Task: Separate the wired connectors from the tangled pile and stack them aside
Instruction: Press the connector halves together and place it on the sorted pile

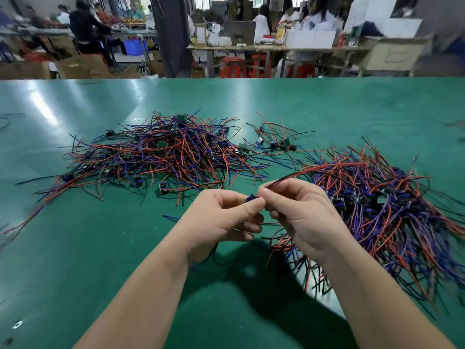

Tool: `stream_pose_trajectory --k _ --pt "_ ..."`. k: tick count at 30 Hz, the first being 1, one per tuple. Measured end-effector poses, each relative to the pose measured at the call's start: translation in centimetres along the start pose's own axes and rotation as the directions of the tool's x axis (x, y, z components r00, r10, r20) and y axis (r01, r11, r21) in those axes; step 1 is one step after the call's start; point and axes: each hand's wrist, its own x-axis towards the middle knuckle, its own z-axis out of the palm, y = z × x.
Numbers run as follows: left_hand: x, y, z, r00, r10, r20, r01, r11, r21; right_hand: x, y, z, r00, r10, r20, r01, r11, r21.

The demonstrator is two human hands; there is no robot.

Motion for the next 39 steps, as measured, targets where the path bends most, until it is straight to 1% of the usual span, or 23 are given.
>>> stream_pose_trajectory --k 3,5,7,9,11,14,17,19,22,25,27,29,31,32,34,35,36,37,38,39 --pt "-0.2 0.1 0.2 0.998 -0.041 0.040 0.038 0.997 0.072 0.0 -0.7 -0.5 1.000 0.006 0.025 -0.007 0.998 0.065" --pt "-0.4 0.1 0.1 0.995 -0.067 0.069 0.057 0.988 0.141 0.1 -1.5 -1.1 1.000 -0.007 -0.015 0.008 0.996 0.089" --pt "-0.5 0.1 0.1 0.989 -0.109 0.100 0.090 0.980 0.178 0.6 -2.2 -2.1 0.990 -0.010 -0.143 0.036 0.984 0.174" --pt "-0.6 0.3 0.0 0.984 -0.133 0.120 0.104 0.970 0.219 0.9 -2.8 -3.0 0.959 0.003 -0.284 0.083 0.953 0.290" --pt "-0.7 0.5 -0.4 0.985 -0.122 0.121 0.090 0.966 0.240 1.1 -2.9 -3.4 0.934 0.017 -0.358 0.126 0.919 0.374" --pt "-0.5 0.6 -0.8 0.990 -0.082 0.113 0.043 0.949 0.313 0.9 -2.9 -3.0 0.938 -0.012 -0.347 0.176 0.879 0.443" --pt "-0.4 0.5 -1.0 0.991 0.004 0.133 -0.056 0.921 0.386 0.9 -2.9 -3.1 0.937 -0.033 -0.347 0.204 0.860 0.468" --pt "-0.3 0.3 -1.0 0.990 0.049 0.129 -0.096 0.918 0.385 1.0 -3.0 -3.4 0.933 -0.011 -0.360 0.191 0.863 0.469" --pt "0.0 -0.2 -0.9 0.992 0.096 0.081 -0.121 0.901 0.417 0.9 -2.7 -3.3 0.934 0.061 -0.351 0.123 0.869 0.479" --pt "-0.1 -0.3 -0.6 0.990 0.093 0.109 -0.124 0.937 0.327 0.9 -2.6 -2.8 0.942 0.124 -0.311 0.062 0.849 0.525" --pt "-0.3 -0.2 -0.7 0.979 0.067 0.190 -0.121 0.949 0.291 1.0 -2.7 -2.8 0.946 0.136 -0.294 0.055 0.826 0.561" --pt "-0.5 -0.2 -0.8 0.950 0.054 0.307 -0.136 0.958 0.254 1.0 -2.8 -2.9 0.954 0.136 -0.267 0.060 0.787 0.614" --pt "-0.6 -0.1 -1.0 0.919 0.087 0.383 -0.144 0.982 0.124 0.9 -2.9 -3.0 0.965 0.151 -0.216 0.024 0.767 0.641" --pt "-0.6 0.0 -1.1 0.911 0.119 0.394 -0.139 0.990 0.024 0.9 -2.9 -3.0 0.967 0.178 -0.181 -0.028 0.782 0.622" --pt "-0.4 0.3 -1.2 0.916 0.185 0.357 -0.112 0.970 -0.216 0.8 -2.6 -2.7 0.967 0.248 -0.057 -0.185 0.840 0.510" --pt "-0.2 0.5 -1.2 0.927 0.209 0.311 -0.104 0.941 -0.323 0.7 -2.3 -2.5 0.961 0.275 0.028 -0.261 0.868 0.422" --pt "-0.1 0.7 -1.3 0.942 0.230 0.246 -0.119 0.911 -0.394 0.5 -2.0 -2.1 0.951 0.287 0.119 -0.310 0.891 0.331" --pt "0.1 1.0 -1.2 0.956 0.238 0.169 -0.148 0.893 -0.425 0.3 -1.8 -1.7 0.939 0.279 0.200 -0.325 0.909 0.259" --pt "0.2 1.1 -1.2 0.969 0.230 0.086 -0.172 0.886 -0.430 0.0 -1.6 -1.2 0.935 0.251 0.253 -0.309 0.924 0.224" --pt "0.2 1.3 -1.2 0.977 0.211 0.005 -0.190 0.888 -0.419 -0.2 -1.4 -0.7 0.940 0.210 0.270 -0.274 0.934 0.229"
